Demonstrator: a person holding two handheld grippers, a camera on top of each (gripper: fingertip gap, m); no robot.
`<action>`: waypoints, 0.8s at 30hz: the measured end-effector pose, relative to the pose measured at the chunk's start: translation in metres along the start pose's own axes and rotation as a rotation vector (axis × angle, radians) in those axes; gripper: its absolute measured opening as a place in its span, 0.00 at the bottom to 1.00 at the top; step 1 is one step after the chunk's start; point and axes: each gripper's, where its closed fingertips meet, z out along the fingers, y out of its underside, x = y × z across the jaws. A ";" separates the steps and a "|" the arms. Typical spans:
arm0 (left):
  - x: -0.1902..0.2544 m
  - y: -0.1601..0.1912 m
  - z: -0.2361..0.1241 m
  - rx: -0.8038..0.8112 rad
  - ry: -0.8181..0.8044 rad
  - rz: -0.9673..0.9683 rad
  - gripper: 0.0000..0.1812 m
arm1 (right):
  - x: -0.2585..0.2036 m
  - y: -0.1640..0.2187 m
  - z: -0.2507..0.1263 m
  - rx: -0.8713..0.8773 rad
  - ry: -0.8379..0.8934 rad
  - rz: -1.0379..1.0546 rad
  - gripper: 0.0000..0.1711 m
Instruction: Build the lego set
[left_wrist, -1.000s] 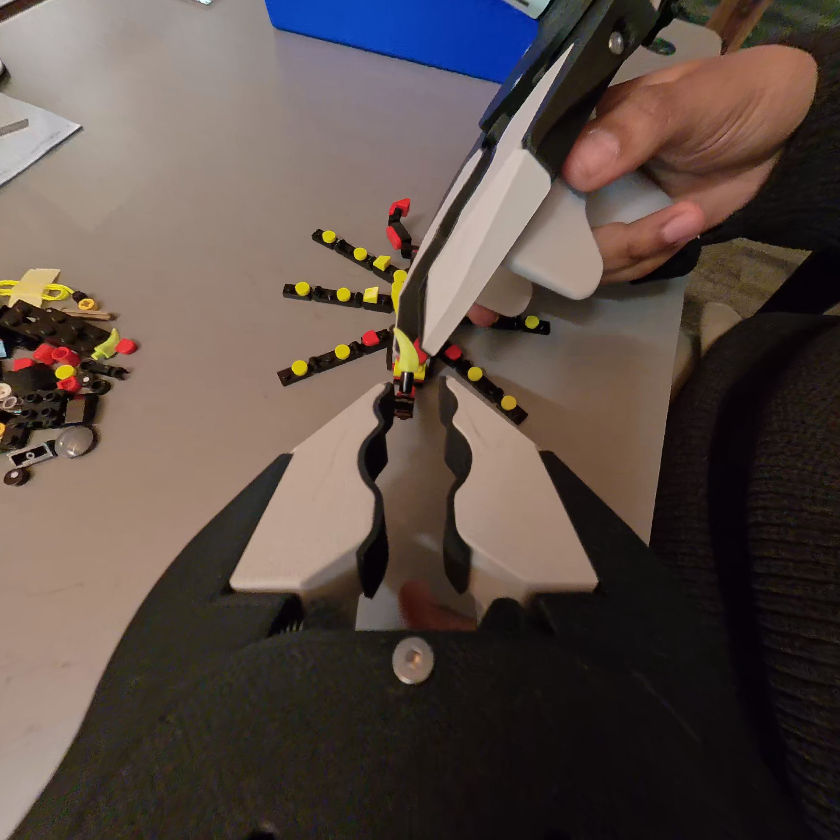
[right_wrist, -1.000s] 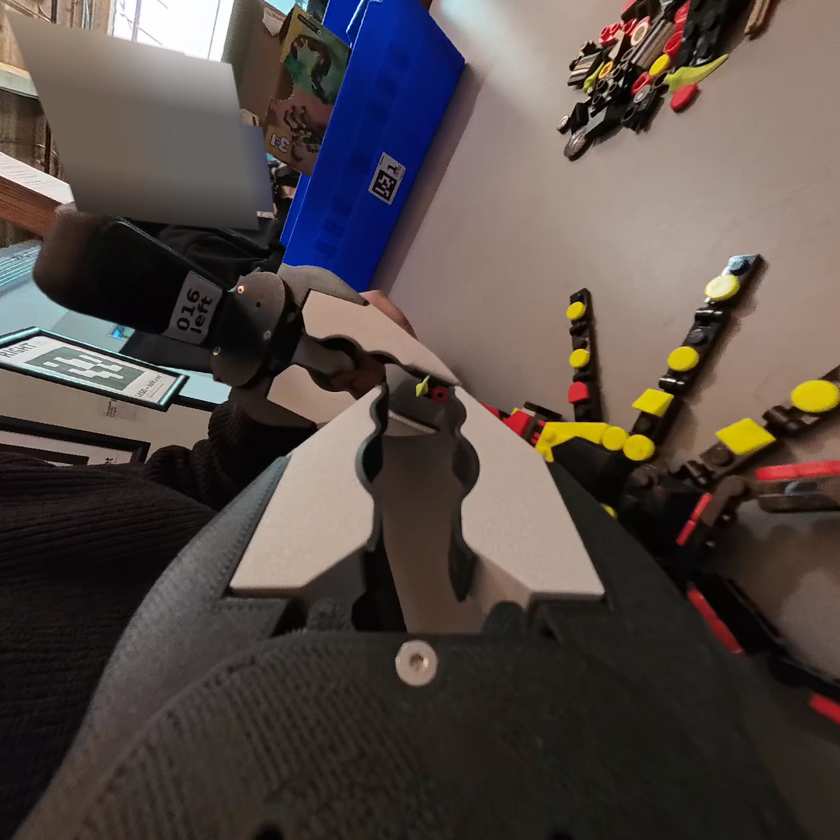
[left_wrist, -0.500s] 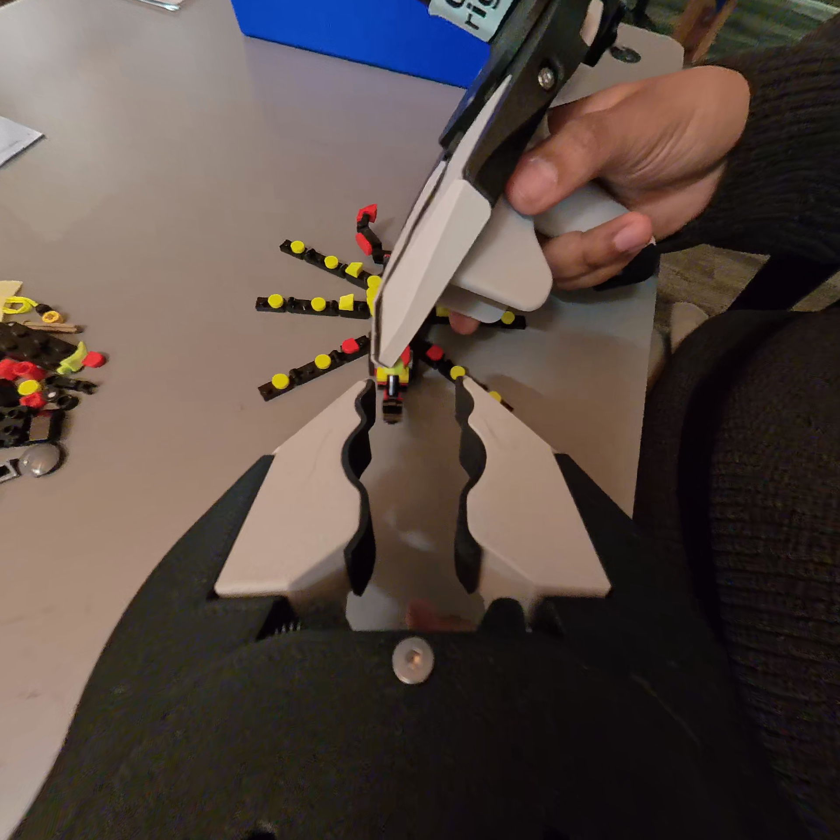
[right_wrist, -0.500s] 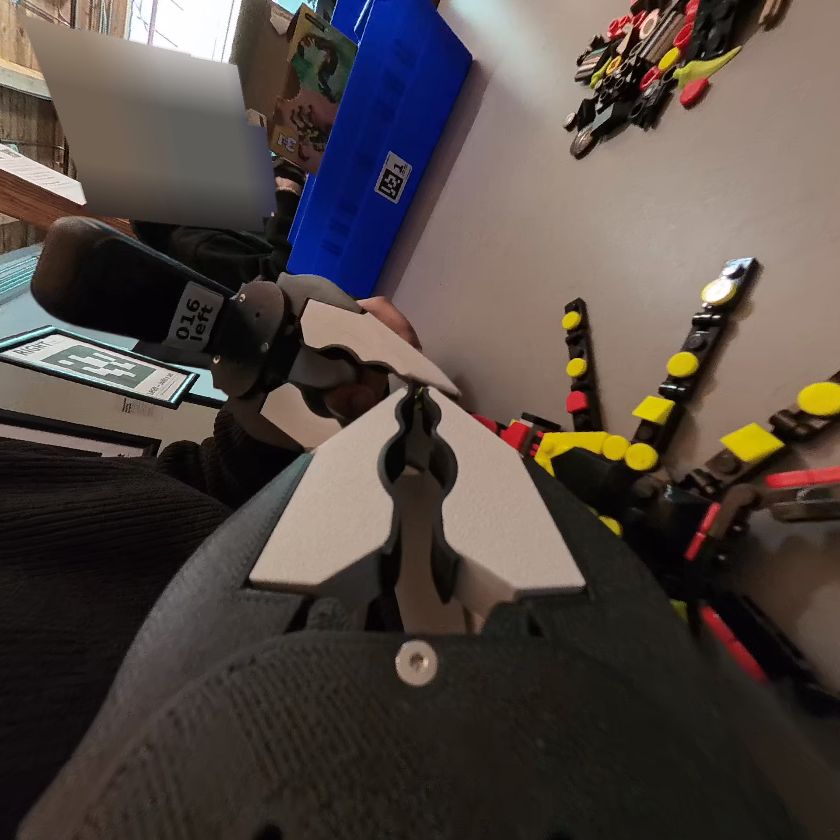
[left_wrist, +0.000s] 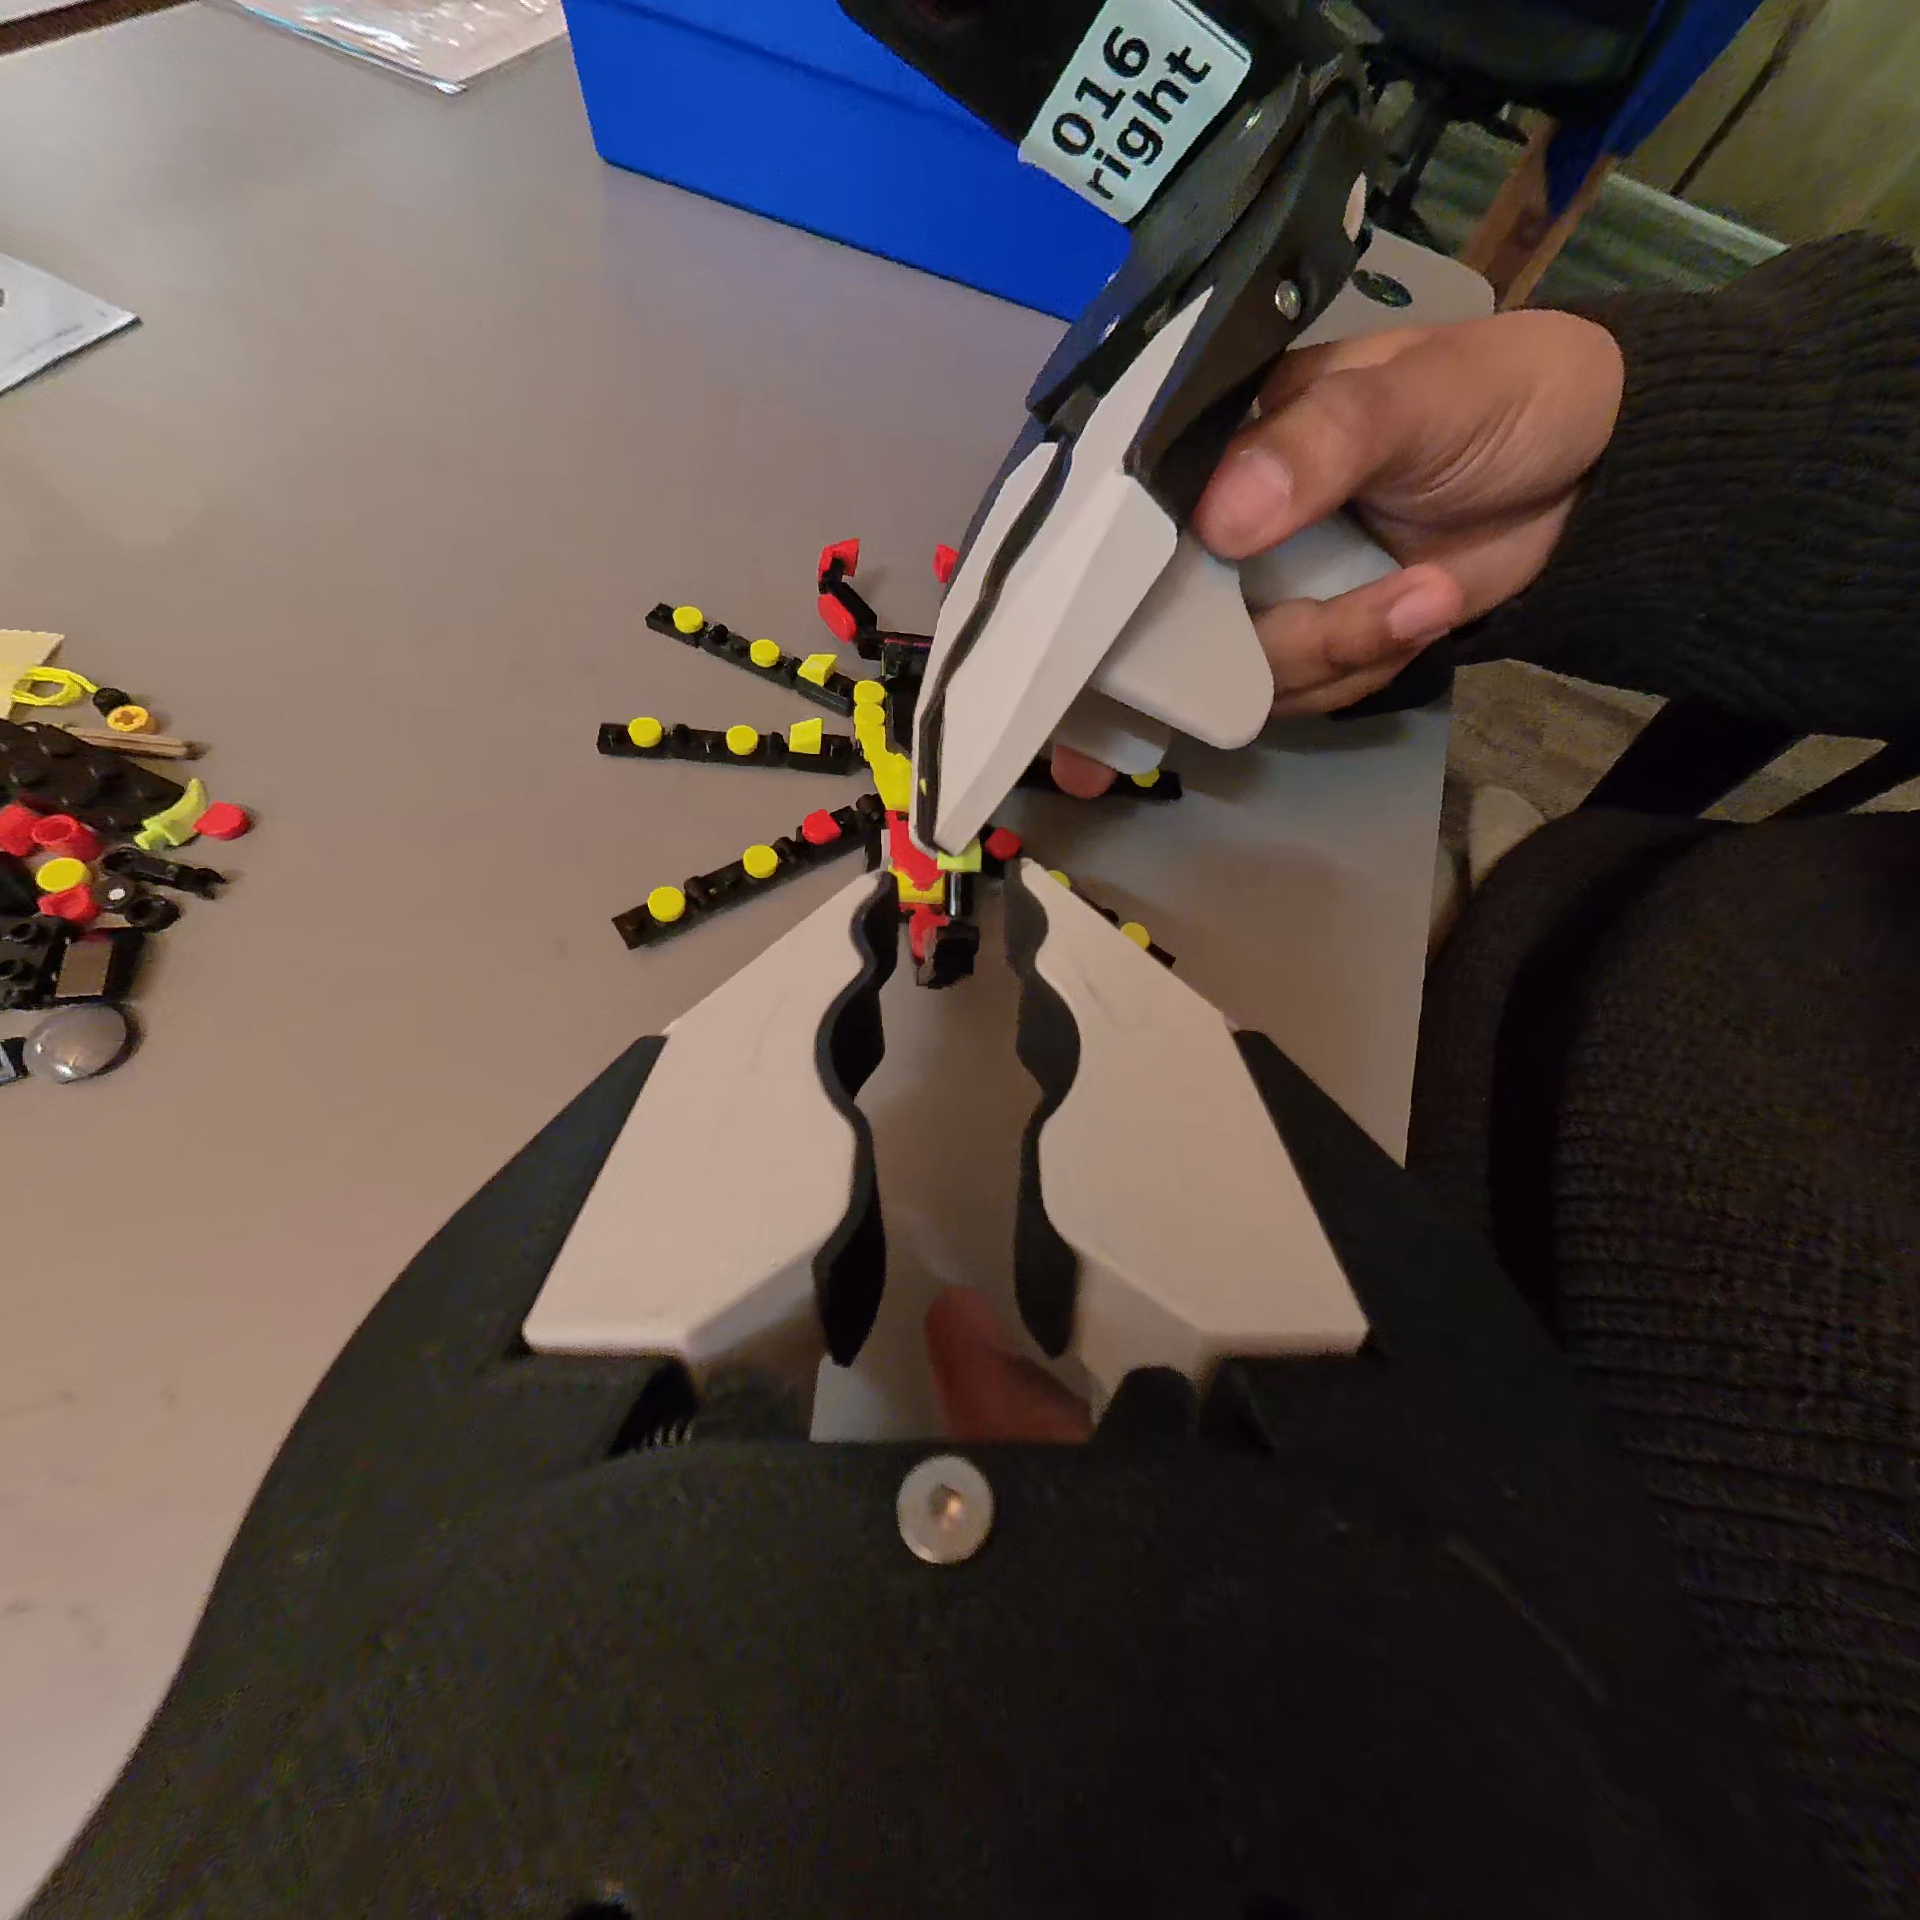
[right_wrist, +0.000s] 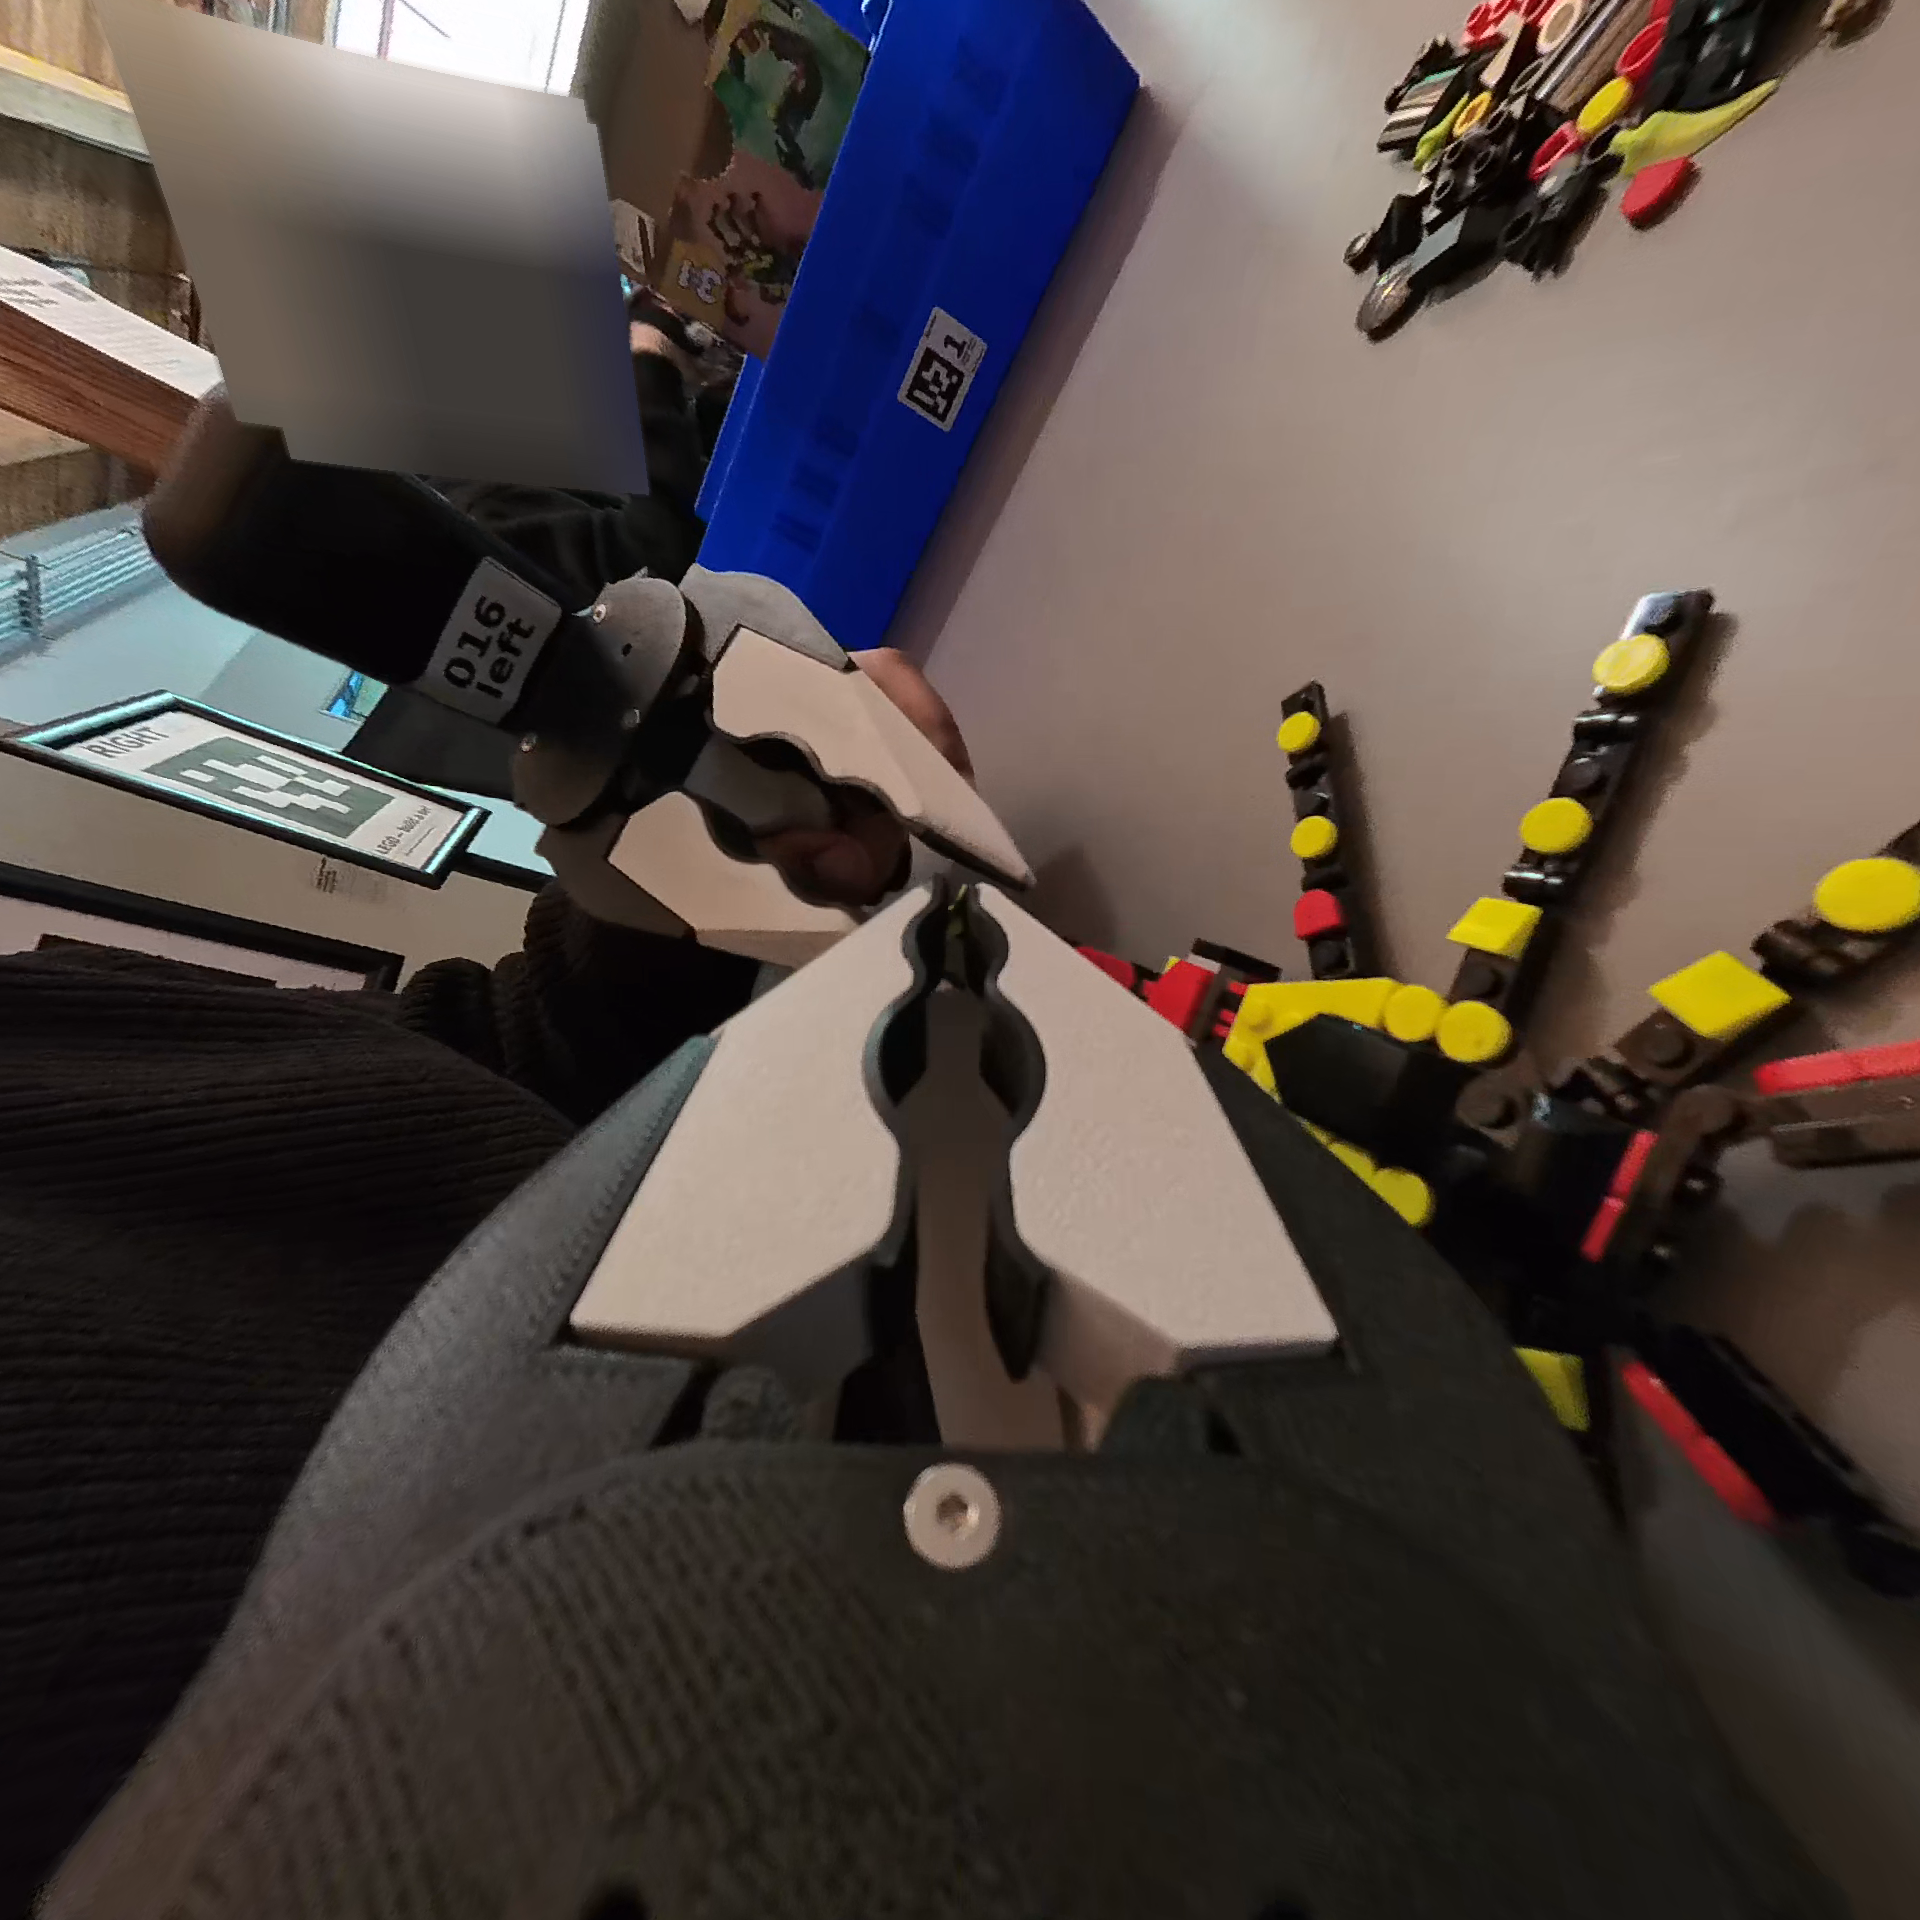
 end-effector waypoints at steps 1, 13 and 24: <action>-0.001 0.000 0.000 0.002 -0.007 0.001 0.09 | 0.000 0.001 0.000 -0.004 0.005 -0.008 0.01; -0.003 0.000 -0.002 -0.019 -0.030 0.026 0.03 | 0.000 -0.003 -0.001 0.012 -0.004 0.001 0.00; 0.000 0.001 -0.003 -0.074 -0.043 0.061 0.03 | -0.001 -0.002 -0.001 0.002 -0.014 0.028 0.00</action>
